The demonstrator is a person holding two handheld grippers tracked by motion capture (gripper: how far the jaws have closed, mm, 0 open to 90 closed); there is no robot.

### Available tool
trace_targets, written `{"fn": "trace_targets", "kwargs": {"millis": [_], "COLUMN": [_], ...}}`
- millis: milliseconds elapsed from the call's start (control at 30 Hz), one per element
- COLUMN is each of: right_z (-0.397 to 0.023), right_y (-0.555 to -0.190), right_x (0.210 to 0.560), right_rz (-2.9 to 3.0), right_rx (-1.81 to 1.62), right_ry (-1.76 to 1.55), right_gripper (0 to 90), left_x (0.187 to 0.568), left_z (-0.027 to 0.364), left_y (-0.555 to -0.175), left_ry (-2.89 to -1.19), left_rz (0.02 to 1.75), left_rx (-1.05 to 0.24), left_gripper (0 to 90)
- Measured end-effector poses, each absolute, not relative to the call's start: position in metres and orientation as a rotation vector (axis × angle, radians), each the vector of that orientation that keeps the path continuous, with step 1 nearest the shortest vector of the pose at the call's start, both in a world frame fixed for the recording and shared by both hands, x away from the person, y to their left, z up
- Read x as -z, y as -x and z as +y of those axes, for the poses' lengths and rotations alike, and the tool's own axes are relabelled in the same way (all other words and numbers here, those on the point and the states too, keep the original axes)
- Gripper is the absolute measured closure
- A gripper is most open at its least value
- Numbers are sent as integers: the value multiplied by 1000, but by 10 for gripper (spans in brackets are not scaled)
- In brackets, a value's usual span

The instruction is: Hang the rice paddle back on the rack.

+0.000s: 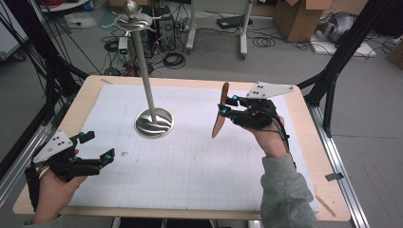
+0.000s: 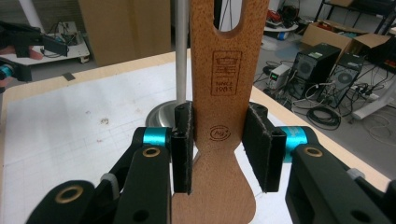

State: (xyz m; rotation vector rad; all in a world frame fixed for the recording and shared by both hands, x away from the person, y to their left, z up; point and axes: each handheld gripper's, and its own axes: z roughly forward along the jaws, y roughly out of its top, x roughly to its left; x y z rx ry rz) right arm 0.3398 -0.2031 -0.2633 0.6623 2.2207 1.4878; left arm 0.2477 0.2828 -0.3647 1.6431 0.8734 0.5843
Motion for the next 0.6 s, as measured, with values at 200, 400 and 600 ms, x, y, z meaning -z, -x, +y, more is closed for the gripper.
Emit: {"fn": "trace_targets", "kwargs": {"millis": [200, 400, 600], "right_z": [-193, -184, -179], "right_y": [-344, -345, -348], "right_x": [252, 242, 235], "right_rz": [2226, 2243, 2239], "right_rx": [-1477, -1479, -1491], "right_ry": [-638, -622, -628], "right_gripper": [649, 648, 648], "left_x": [365, 366, 368], "left_z": [282, 280, 282], "left_y": [-247, -248, -251], "left_ry": [-1639, -1643, -1641], "left_rz": [872, 867, 879], "left_rx": [-599, -589, -577], "left_gripper": [29, 29, 29]}}
